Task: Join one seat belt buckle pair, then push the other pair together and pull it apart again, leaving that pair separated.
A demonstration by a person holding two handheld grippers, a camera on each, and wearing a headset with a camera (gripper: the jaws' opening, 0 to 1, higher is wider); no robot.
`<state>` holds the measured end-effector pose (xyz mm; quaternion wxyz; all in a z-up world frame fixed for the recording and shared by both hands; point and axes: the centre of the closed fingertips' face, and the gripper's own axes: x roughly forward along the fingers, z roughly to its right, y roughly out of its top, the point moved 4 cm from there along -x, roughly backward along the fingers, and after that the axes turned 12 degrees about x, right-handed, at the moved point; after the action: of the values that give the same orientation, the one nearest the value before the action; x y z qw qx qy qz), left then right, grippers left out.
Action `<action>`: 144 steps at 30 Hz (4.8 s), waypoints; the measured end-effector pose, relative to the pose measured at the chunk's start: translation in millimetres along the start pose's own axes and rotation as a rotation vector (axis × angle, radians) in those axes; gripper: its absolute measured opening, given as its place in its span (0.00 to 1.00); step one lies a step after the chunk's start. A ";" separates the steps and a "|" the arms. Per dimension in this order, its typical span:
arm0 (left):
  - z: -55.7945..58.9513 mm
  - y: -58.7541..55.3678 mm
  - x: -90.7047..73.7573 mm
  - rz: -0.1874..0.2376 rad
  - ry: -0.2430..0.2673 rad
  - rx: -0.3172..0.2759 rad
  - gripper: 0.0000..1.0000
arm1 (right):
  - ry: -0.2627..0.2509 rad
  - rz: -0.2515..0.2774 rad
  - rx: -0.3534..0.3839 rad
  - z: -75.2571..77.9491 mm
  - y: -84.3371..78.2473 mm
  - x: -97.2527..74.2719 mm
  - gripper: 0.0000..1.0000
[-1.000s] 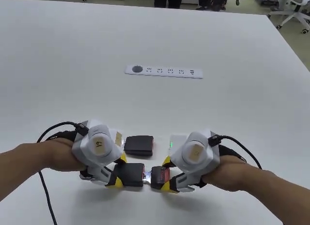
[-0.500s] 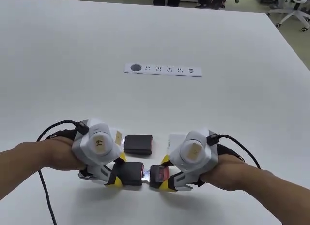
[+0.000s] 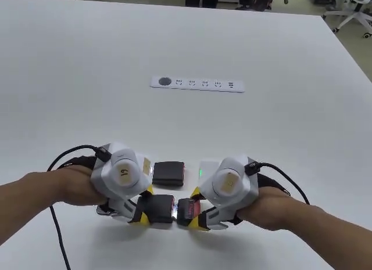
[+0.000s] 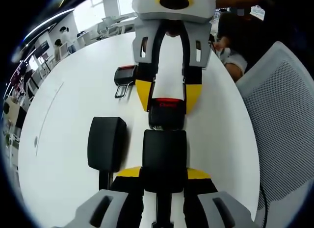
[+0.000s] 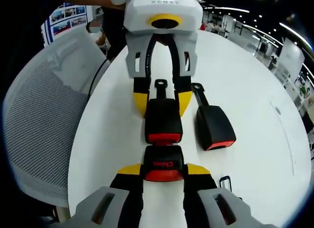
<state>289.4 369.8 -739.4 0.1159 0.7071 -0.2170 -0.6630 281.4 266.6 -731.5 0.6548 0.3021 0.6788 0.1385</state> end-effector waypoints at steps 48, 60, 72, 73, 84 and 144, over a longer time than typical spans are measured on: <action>0.8 -2.1 -5.9 0.014 0.038 -0.044 0.37 | -0.040 0.002 -0.043 8.4 -1.5 -6.4 0.35; -7.2 5.6 -24.5 0.023 0.076 -0.063 0.43 | -0.073 0.032 -0.015 24.4 1.1 -26.8 0.38; -28.9 7.5 -31.0 0.085 0.131 -0.122 0.47 | -0.107 0.040 0.005 44.6 -5.0 -43.5 0.40; -30.3 9.5 -31.5 0.084 0.137 -0.120 0.47 | -0.109 0.040 0.006 46.2 -5.6 -44.7 0.40; -53.0 3.3 -32.0 0.083 0.163 -0.125 0.47 | -0.147 0.011 0.019 71.7 -23.4 -58.5 0.41; -81.4 -12.7 4.5 -0.032 0.037 -0.041 0.31 | -0.073 -0.108 -0.005 102.3 -56.6 -41.7 0.30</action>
<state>371.8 368.8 -741.5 0.1237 0.7201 -0.1897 -0.6559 366.3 176.6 -741.5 0.6865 0.2683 0.6694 0.0934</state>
